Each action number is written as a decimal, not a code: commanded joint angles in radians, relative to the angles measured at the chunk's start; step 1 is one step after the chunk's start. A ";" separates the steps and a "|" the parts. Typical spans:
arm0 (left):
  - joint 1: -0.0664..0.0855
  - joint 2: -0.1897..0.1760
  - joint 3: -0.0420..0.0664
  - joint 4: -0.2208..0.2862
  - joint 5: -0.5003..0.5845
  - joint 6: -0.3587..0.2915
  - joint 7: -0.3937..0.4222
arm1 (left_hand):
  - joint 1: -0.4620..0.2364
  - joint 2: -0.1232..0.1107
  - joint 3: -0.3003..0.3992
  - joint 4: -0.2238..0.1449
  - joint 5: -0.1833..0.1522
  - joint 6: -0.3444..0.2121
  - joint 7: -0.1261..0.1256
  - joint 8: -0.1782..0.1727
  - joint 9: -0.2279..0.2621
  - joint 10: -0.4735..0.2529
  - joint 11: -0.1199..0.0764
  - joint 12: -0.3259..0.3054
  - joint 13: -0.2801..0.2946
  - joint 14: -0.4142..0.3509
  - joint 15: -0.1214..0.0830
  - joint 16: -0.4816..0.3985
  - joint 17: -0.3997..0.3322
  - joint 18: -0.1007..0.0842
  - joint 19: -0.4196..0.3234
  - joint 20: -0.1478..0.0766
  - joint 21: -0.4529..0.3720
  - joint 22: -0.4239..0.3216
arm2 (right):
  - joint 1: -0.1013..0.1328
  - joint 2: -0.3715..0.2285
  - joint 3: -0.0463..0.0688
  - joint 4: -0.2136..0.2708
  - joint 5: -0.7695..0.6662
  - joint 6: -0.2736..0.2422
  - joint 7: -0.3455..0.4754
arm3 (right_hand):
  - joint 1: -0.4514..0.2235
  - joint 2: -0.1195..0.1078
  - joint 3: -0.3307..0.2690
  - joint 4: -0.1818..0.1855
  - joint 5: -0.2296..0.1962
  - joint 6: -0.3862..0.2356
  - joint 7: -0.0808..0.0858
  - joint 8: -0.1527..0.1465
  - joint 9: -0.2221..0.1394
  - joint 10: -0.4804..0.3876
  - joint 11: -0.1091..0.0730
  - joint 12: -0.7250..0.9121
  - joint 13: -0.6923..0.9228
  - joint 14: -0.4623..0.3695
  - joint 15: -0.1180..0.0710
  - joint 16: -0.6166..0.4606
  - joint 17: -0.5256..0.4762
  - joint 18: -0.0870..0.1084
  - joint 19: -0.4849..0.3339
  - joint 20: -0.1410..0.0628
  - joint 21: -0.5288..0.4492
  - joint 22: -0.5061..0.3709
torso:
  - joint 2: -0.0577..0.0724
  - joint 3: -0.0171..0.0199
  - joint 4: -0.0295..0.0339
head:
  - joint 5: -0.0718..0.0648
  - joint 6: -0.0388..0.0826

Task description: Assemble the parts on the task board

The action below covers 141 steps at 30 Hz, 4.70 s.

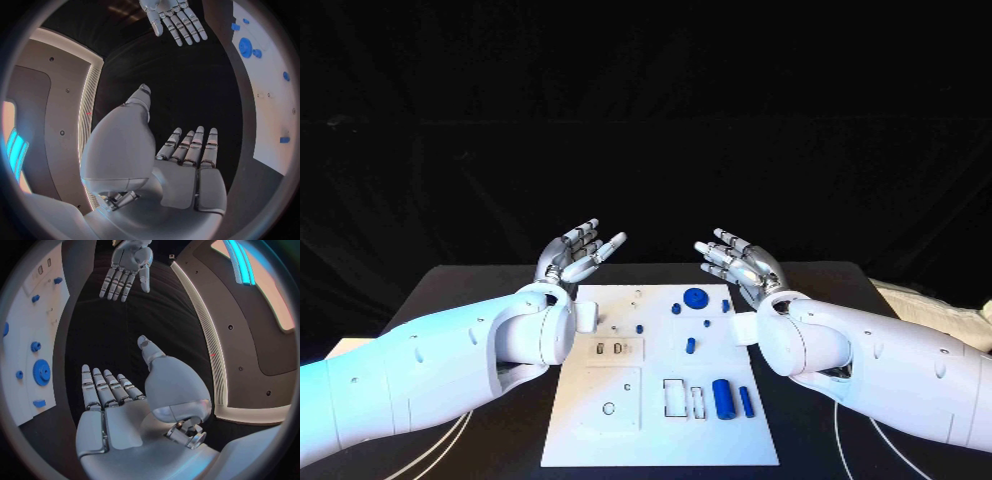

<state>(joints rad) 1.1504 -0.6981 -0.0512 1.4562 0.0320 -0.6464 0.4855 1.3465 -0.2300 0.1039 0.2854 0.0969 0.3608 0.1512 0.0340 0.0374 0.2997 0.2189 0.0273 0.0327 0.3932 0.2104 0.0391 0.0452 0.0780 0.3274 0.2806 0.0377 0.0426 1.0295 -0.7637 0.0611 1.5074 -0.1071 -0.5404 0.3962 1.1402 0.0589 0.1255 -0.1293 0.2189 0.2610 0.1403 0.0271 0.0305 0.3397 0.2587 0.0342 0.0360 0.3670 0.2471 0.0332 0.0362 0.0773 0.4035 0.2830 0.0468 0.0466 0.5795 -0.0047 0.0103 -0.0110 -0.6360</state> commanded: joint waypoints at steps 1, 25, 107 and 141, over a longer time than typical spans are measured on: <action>0.001 0.002 0.001 0.000 0.008 0.055 -0.001 | 0.055 -0.001 0.018 0.014 0.006 0.038 0.114 0.009 0.004 0.040 0.017 0.011 0.005 0.059 0.014 0.015 0.008 0.031 0.053 0.011 0.016 0.008 | -0.005 0.004 0.008 -0.011 -0.116 0.204 -0.088 | 0.098 0.024 0.014 -0.039 0.014 0.136 0.158 0.021 0.013 0.178 0.004 0.025 0.014 0.230 -0.010 0.035 0.017 0.048 0.210 0.007 0.051 0.027 | 0.001 0.0001 0.0001 | 0.000 0.000; 0.008 -0.115 0.006 0.115 -0.054 0.131 -0.025 | 0.069 0.141 0.106 -0.066 -0.015 0.648 0.048 0.101 0.039 0.812 -0.075 0.116 0.052 0.746 -0.106 0.154 0.104 0.107 0.687 -0.061 0.149 0.044 | 0.027 -0.035 0.042 -0.073 -0.789 0.147 -0.193 | 0.142 -0.011 0.182 -0.144 -0.026 0.751 0.068 0.054 0.039 0.800 -0.116 0.043 0.028 0.862 -0.159 0.084 0.037 0.108 0.607 -0.087 0.206 0.051 | 0.084 -0.0082 0.0280 | -0.027 0.017; 0.013 -0.166 0.023 0.293 0.018 0.207 -0.092 | 0.074 0.139 0.118 -0.119 -0.015 0.646 0.060 0.054 0.037 0.823 -0.071 0.047 0.055 0.798 -0.118 0.137 0.217 0.103 0.779 -0.082 0.135 0.036 | 0.088 0.026 0.082 -0.082 -1.699 0.384 -0.579 | 0.186 -0.151 0.353 0.089 -0.137 0.889 -0.013 0.052 0.048 0.865 -0.190 0.035 0.029 1.136 -0.265 1.023 0.810 0.083 0.850 -0.198 0.921 0.547 | 0.207 -0.0363 0.0877 | -0.096 0.014; 0.013 -0.164 0.023 0.294 0.018 0.216 -0.100 | 0.082 0.143 0.124 -0.128 -0.015 0.645 0.060 0.053 0.038 0.821 -0.070 0.046 0.055 0.799 -0.119 0.135 0.223 0.103 0.781 -0.082 0.134 0.036 | 0.093 0.172 0.088 -0.192 -1.664 0.177 -0.621 | 0.184 -0.148 0.377 0.120 -0.160 0.908 -0.013 0.046 0.060 0.886 -0.193 0.026 0.027 1.133 -0.268 1.122 0.903 0.068 0.874 -0.200 1.015 0.658 | 0.216 -0.0391 0.0953 | -0.091 0.029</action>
<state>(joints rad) 1.1616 -0.8644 -0.0287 1.7463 0.0524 -0.4532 0.3838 1.4197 -0.0830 0.2262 0.1626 0.0841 1.0107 0.2118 0.0906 0.0758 1.1273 0.1499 0.0775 0.0891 1.1960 0.0930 0.1810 0.2669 0.1796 1.1024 0.1984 0.1768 0.0793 1.1218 -0.5945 0.1495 1.3222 -1.7700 -0.3838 -0.2156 1.3296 -0.0955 0.5014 -0.0160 0.0630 1.1688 0.1237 0.0785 0.0769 1.2287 0.0619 0.0649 0.0641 1.4665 -0.0182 1.1505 0.9381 0.1588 1.2753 0.0771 1.0579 0.7032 0.7949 -0.0427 0.1056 -0.1034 -0.6065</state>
